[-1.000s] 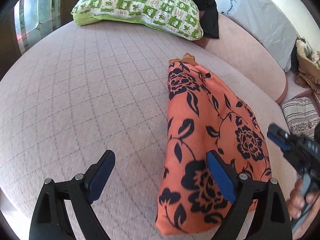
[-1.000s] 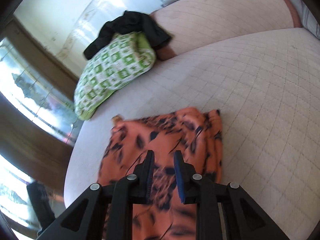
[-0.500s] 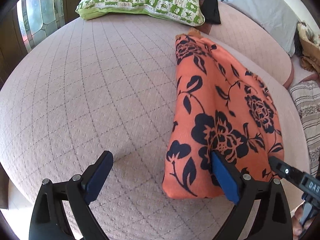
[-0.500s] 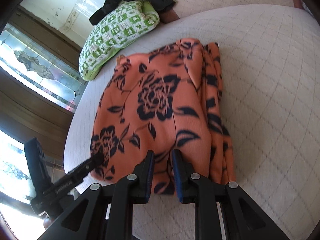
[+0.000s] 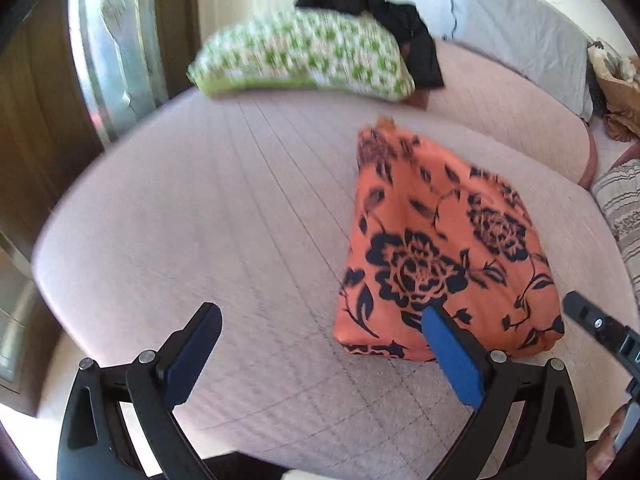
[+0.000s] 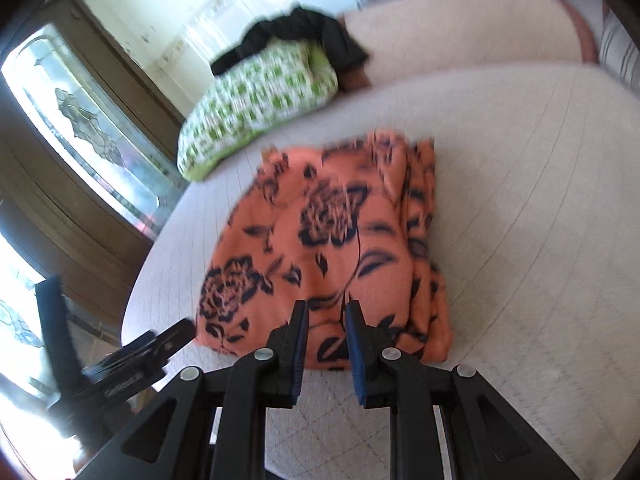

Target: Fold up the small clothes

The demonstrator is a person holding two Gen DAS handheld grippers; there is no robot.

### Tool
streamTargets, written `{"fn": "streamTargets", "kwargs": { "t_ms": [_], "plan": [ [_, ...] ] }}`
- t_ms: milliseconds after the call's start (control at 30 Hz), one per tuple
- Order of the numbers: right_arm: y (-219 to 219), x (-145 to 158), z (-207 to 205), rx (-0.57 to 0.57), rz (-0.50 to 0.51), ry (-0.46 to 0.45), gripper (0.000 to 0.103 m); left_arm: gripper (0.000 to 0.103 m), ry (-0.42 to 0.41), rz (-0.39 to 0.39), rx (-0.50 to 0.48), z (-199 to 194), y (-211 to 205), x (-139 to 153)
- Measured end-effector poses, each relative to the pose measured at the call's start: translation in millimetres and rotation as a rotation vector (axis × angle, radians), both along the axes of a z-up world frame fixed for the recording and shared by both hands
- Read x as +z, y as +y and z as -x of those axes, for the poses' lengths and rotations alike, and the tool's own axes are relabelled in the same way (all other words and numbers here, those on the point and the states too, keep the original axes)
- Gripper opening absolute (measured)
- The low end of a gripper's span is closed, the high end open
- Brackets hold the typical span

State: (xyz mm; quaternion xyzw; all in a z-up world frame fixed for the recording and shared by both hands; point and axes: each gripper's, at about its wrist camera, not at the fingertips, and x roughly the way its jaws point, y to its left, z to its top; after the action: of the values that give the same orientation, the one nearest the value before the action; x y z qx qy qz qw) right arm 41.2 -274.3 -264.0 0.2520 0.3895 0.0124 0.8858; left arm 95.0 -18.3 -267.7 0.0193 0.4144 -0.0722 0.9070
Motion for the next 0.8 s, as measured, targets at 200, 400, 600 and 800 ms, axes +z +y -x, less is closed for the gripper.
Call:
{"fn": "streamTargets", "kwargs": {
  "t_ms": [200, 400, 600, 800],
  "plan": [
    [1, 35, 33, -0.045, 0.097, -0.121, 0.025, 0.101, -0.171, -0.088, 0.031, 36, 3, 56],
    [13, 60, 68, -0.057, 0.230, -0.206, 0.075, 0.101, -0.270, -0.122, 0.016, 51, -6, 95],
    [25, 85, 91, -0.029, 0.324, -0.256, 0.075, 0.101, -0.320, -0.135, -0.005, 69, -14, 122],
    [28, 112, 107, -0.059, 0.375, -0.305, 0.075, 0.101, -0.388, -0.144, -0.013, 88, -18, 143]
  ]
}}
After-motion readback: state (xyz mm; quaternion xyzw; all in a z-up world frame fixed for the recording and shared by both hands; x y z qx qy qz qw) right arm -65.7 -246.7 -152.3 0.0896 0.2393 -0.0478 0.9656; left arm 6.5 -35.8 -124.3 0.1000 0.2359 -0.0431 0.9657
